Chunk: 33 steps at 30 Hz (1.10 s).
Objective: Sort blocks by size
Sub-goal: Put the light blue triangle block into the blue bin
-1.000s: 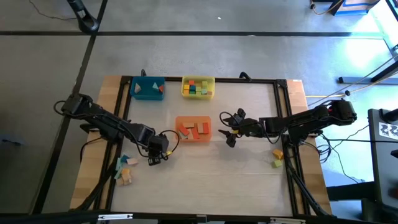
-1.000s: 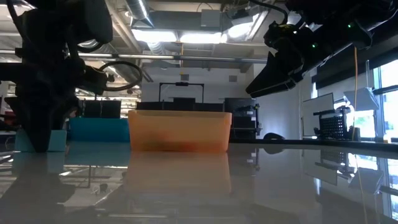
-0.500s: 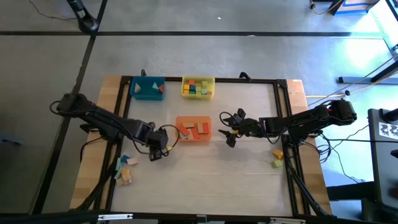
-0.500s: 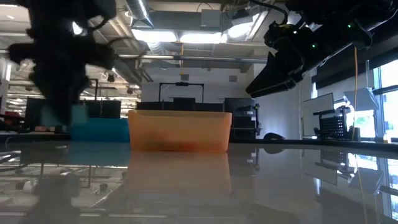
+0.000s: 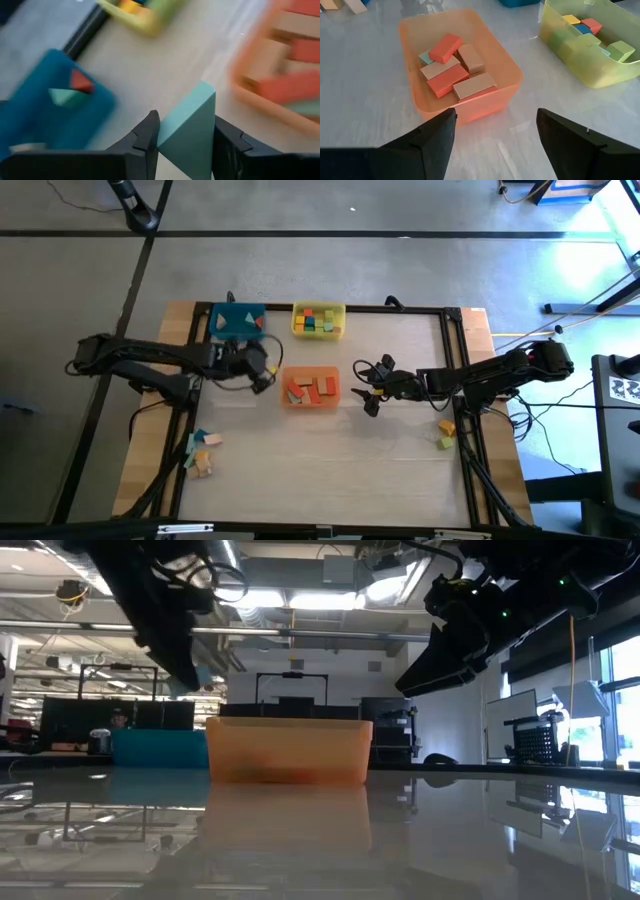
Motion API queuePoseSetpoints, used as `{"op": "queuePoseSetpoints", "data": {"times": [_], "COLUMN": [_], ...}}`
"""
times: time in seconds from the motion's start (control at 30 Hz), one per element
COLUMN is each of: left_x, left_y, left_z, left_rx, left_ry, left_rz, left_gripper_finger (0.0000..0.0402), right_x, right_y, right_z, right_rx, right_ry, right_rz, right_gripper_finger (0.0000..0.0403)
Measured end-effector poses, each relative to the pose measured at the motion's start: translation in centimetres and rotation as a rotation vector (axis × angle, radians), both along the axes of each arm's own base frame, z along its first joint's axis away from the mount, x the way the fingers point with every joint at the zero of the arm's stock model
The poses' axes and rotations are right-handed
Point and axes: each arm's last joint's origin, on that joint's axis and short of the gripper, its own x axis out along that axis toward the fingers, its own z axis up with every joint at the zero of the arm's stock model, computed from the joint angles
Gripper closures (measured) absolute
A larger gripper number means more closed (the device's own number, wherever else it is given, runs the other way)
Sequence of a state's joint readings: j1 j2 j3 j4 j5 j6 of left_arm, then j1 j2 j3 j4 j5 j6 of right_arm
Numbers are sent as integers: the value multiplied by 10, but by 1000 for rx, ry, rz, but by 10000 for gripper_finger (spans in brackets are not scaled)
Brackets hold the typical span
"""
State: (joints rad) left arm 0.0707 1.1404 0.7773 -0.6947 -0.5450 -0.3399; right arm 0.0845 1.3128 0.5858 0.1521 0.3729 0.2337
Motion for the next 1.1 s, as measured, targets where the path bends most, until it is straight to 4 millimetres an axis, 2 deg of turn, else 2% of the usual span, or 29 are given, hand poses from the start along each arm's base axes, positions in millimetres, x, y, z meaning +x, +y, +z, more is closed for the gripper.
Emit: {"op": "queuePoseSetpoints", "data": {"times": [0.23,0.57,0.87,1.1], "left_x": [-2,-23,-28,-29], "left_y": [51,108,140,149], "left_z": [7,10,-12,-23], "left_rx": [87,139,77,56], "left_ry": [-55,-105,-45,1], "left_rz": [153,399,480,505], "left_gripper_finger": [283,286,287,288], "right_x": [0,0,0,0], "right_y": [0,0,0,0], "right_z": [0,0,0,0], "right_rx": [0,-1,-3,-4], "right_ry": [-3,-3,-2,-2], "right_rz": [0,0,1,0], "right_gripper_finger": [127,127,127,127]}}
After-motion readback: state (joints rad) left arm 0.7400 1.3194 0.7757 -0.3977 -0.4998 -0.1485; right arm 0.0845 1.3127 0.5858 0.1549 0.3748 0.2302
